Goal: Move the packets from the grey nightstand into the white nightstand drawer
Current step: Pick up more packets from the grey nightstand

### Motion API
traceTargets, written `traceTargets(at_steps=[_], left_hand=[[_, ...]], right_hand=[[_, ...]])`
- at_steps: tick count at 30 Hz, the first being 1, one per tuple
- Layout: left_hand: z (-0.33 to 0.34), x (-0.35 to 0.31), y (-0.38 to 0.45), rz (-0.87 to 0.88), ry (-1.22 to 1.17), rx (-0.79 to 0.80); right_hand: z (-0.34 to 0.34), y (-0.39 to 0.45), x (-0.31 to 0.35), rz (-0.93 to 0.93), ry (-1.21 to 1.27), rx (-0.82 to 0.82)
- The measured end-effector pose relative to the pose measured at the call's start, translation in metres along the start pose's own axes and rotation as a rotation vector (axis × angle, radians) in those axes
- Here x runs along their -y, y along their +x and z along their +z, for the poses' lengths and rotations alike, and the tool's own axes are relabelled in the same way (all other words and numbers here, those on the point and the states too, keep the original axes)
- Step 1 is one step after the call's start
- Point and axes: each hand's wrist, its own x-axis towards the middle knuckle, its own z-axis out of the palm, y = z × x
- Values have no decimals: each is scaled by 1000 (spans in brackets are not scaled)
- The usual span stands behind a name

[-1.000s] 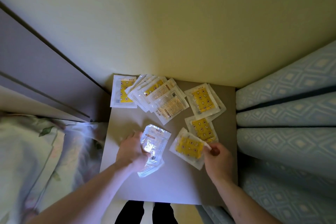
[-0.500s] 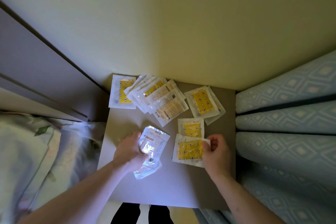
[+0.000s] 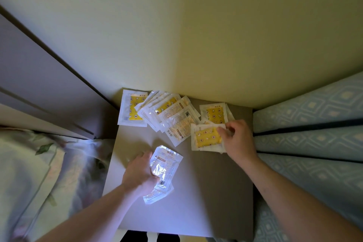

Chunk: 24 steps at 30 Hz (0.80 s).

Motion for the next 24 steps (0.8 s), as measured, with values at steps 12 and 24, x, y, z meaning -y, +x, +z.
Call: traceTargets(at_steps=[12,24], left_hand=[[2,1,4,21,39,-19],[0,1,3,16,66,14]], right_hand=[[34,13,9,311,116,-86],[54,-60,10,517,526,-132]])
